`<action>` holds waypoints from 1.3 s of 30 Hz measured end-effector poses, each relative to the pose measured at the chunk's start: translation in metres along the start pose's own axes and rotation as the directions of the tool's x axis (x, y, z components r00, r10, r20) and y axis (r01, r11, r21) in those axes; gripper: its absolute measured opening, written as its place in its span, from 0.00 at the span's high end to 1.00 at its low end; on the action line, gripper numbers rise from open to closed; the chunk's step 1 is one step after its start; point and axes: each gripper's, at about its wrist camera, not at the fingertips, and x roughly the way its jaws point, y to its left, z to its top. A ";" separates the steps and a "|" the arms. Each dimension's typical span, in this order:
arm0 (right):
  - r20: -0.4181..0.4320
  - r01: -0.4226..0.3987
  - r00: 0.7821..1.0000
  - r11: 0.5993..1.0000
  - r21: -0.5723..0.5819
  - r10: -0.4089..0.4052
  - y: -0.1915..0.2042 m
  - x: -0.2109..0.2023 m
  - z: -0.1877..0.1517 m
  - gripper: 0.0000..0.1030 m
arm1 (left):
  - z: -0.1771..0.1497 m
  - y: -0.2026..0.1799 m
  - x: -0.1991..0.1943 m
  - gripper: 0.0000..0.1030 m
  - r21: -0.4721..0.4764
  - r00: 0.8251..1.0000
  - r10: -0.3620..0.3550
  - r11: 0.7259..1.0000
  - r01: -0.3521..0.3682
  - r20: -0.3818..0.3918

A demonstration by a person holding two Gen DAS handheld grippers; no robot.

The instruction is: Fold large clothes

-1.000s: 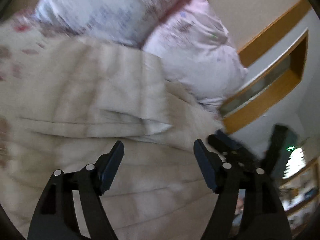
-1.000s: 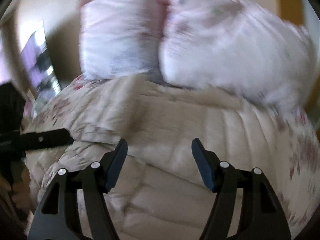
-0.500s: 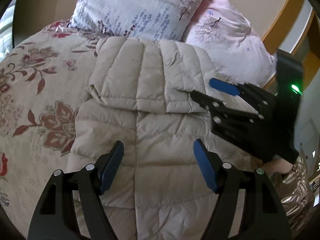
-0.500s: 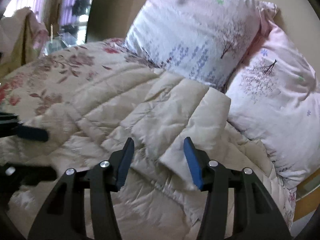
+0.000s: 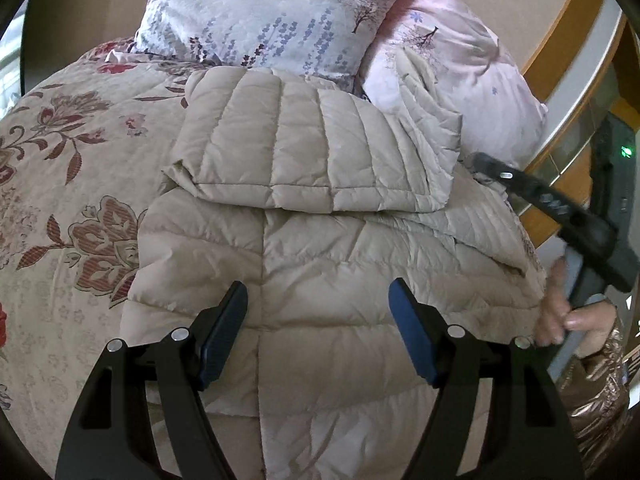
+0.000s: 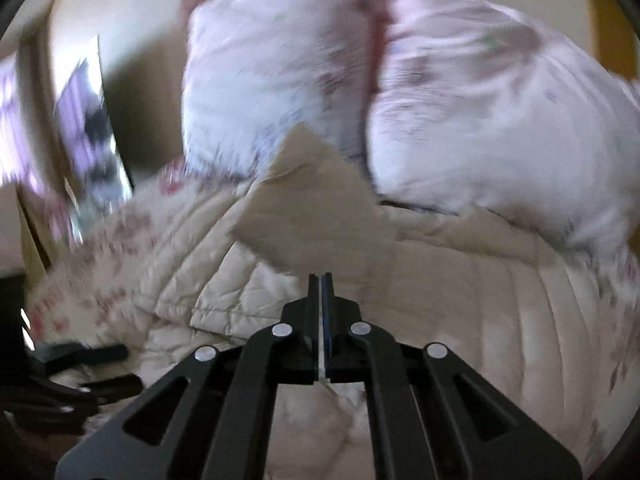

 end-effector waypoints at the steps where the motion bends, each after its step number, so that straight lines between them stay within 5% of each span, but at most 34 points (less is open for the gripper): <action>1: 0.003 -0.011 1.000 0.998 0.055 0.011 -0.015 -0.007 -0.003 0.97 | -0.001 -0.001 0.000 0.27 0.008 1.000 0.002 1.000 -0.002 0.001; 5: -0.068 -0.061 0.995 0.972 0.229 0.079 -0.062 -0.011 -0.018 0.85 | -0.003 -0.010 0.000 0.22 0.050 1.000 0.029 0.998 -0.029 0.002; 7: -0.077 -0.062 0.993 0.949 0.310 0.090 -0.081 -0.012 -0.023 0.52 | -0.003 -0.014 0.002 0.19 0.069 0.999 0.048 0.996 -0.048 0.001; 9: -0.045 -0.066 0.995 0.938 0.339 0.086 -0.085 -0.016 -0.023 0.50 | -0.004 -0.016 0.004 0.17 0.080 0.998 0.058 0.995 -0.058 -0.002; 14: -0.003 -0.003 1.000 1.000 -0.023 0.003 -0.009 -0.013 -0.008 0.49 | -0.006 -0.017 0.006 0.16 0.081 0.998 0.063 0.995 -0.062 -0.004; 19: 0.059 0.106 0.994 0.916 -0.386 -0.090 0.075 0.014 -0.010 0.37 | -0.010 -0.018 0.005 0.15 0.087 0.998 0.062 0.994 -0.062 -0.005; 24: 0.016 0.157 0.986 0.877 -0.454 -0.168 0.096 0.052 -0.009 0.40 | -0.011 -0.019 0.006 0.13 0.093 0.998 0.058 0.994 -0.057 -0.007; 26: -0.013 0.169 0.981 0.883 -0.439 -0.195 0.092 0.066 -0.008 0.61 | -0.011 -0.019 0.007 0.12 0.094 0.998 0.057 0.994 -0.056 -0.007; 27: -0.026 0.169 0.980 0.893 -0.418 -0.198 0.090 0.069 -0.007 0.92 | -0.011 -0.019 0.007 0.11 0.093 0.998 0.057 0.994 -0.056 -0.006; 28: -0.057 0.159 0.980 0.925 -0.345 -0.190 0.079 0.070 -0.003 0.96 | -0.012 -0.019 0.007 0.11 0.094 0.998 0.055 0.994 -0.054 -0.006; 33: -0.024 0.099 0.995 0.994 -0.040 -0.100 0.021 0.035 0.011 0.97 | -0.012 -0.018 0.008 0.08 0.097 0.999 0.044 0.994 -0.044 -0.004; 39: -0.054 0.038 0.998 0.967 0.252 -0.025 -0.048 -0.004 -0.003 0.96 | -0.013 -0.019 0.009 0.04 0.119 0.999 0.047 0.992 -0.046 -0.003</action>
